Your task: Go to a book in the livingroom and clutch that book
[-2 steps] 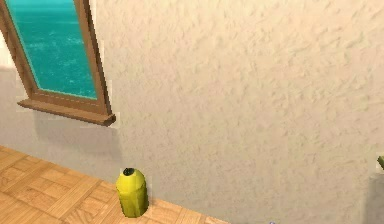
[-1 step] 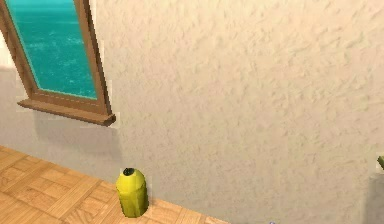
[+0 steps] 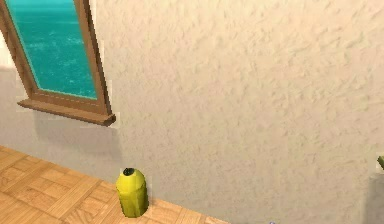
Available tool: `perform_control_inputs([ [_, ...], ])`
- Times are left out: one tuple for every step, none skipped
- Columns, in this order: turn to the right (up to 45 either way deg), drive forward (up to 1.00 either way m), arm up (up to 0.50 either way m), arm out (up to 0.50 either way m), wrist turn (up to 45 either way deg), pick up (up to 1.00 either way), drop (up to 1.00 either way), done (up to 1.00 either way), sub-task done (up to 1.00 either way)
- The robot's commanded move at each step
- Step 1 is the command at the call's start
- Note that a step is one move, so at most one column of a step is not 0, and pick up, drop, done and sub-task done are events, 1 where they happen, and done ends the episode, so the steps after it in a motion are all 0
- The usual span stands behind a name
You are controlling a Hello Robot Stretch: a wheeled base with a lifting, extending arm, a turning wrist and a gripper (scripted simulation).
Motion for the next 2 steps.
perform_control_inputs([
  [0.0,0.0,0.0,0.0,9.0,0.0,0.0,0.0,0.0],
  [0.0,0.0,-0.22,0.0,0.0,0.0,0.0,0.0,0.0],
])
